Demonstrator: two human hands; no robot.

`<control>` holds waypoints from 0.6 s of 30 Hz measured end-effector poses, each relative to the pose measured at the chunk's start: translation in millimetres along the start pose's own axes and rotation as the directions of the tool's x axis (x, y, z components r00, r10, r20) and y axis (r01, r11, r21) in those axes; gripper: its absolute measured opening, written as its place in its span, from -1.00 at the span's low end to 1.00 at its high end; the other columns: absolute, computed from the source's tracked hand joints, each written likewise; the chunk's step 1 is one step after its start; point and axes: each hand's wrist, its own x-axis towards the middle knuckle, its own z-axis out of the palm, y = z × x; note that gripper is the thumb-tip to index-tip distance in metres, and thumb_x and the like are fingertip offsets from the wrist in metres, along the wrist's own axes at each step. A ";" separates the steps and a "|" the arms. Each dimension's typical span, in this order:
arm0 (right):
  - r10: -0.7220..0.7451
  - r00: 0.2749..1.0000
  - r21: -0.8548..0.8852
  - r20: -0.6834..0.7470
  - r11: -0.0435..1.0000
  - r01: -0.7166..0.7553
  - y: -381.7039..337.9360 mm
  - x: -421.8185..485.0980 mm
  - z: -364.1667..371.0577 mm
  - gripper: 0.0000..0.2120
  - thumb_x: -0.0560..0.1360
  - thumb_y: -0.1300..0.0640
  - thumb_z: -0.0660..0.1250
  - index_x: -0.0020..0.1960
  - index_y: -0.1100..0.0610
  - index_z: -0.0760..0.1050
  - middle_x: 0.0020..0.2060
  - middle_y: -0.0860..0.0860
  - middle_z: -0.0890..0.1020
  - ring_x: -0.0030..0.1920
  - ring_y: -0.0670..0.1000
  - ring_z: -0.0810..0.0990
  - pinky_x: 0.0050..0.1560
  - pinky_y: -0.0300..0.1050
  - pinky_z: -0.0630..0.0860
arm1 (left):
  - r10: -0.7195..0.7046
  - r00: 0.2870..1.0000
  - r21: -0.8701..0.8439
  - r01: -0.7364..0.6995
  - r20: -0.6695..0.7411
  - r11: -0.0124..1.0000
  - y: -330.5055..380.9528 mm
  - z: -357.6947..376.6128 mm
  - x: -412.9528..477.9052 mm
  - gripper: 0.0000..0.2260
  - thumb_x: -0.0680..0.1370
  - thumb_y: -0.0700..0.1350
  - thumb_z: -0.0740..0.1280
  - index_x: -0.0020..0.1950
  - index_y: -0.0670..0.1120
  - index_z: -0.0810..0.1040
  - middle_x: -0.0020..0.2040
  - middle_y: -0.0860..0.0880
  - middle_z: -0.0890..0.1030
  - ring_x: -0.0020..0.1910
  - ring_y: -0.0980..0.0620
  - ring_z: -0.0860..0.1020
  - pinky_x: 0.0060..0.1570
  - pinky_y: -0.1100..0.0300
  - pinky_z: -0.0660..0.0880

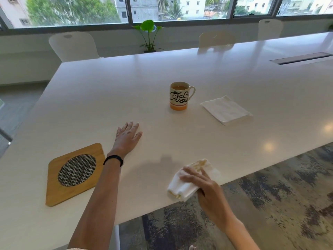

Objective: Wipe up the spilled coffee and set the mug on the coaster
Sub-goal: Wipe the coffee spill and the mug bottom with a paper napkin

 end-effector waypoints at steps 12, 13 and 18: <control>-0.218 0.890 0.742 0.400 0.647 -0.175 -58.5 19.2 17.8 -0.48 0.40 0.52 0.11 0.07 0.03 0.61 0.14 -0.03 0.62 0.24 0.04 0.50 0.26 -0.06 0.46 | -0.012 0.999 -0.088 0.009 -0.035 0.996 1.9 1.3 0.3 -0.55 0.61 0.04 0.08 0.49 -0.02 0.15 0.54 -0.07 0.10 0.52 -0.01 0.01 0.47 0.01 -0.18; -0.147 0.908 0.767 0.393 0.597 -0.235 -55.6 21.7 12.0 -0.52 0.42 0.46 0.14 0.02 -0.02 0.63 0.05 -0.08 0.66 0.15 0.01 0.55 0.18 -0.14 0.51 | -0.010 0.999 -0.124 0.004 -0.051 0.992 3.3 1.3 0.2 -0.56 0.61 0.02 0.10 0.48 -0.02 0.17 0.53 -0.07 0.13 0.52 -0.01 0.03 0.47 0.00 -0.16; 0.098 0.949 0.921 0.298 0.231 -0.313 -31.1 47.5 -13.8 -0.73 0.35 0.32 0.20 -0.18 0.14 0.67 -0.22 0.06 0.70 -0.18 -0.02 0.68 -0.14 -0.17 0.63 | 0.045 0.986 -0.346 -0.100 -0.163 0.933 15.7 2.5 1.2 -0.65 0.59 -0.09 0.19 0.38 -0.07 0.37 0.41 -0.11 0.40 0.41 -0.06 0.32 0.42 -0.07 0.20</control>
